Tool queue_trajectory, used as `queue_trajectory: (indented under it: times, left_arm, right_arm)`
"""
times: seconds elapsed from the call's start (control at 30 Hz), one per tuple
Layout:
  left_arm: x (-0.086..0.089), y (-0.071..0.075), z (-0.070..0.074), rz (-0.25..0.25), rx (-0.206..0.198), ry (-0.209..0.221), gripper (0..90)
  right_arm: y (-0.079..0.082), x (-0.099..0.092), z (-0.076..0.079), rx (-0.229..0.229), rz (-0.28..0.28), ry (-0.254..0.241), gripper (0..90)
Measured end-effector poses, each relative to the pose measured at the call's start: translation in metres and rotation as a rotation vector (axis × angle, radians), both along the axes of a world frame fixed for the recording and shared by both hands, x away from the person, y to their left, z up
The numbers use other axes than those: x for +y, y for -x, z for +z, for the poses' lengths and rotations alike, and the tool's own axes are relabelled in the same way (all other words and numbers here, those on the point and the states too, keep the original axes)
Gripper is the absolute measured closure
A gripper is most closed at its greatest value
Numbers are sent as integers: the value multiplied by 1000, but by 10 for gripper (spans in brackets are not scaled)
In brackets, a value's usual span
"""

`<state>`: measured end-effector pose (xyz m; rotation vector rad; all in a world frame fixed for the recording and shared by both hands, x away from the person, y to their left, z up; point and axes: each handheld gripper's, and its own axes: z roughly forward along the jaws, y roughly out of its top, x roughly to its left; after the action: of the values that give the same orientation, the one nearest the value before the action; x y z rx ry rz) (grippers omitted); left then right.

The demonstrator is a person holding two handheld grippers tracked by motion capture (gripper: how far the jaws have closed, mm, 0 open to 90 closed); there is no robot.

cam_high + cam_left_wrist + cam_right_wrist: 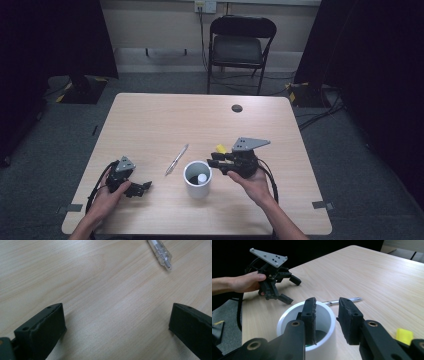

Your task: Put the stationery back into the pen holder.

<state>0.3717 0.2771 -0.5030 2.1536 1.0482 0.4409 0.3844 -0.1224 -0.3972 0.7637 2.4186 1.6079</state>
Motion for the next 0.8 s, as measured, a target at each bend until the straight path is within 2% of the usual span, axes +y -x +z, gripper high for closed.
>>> queue_trajectory:
  times: [0.4,0.8]
  left_arm:
    - [0,0,0,0,0,0,0]
    - [0,0,0,0,0,0,0]
  right_arm:
    - [-17,-20,-9,25,-84,18,667]
    - [-41,-39,-38,82,-183,98,628]
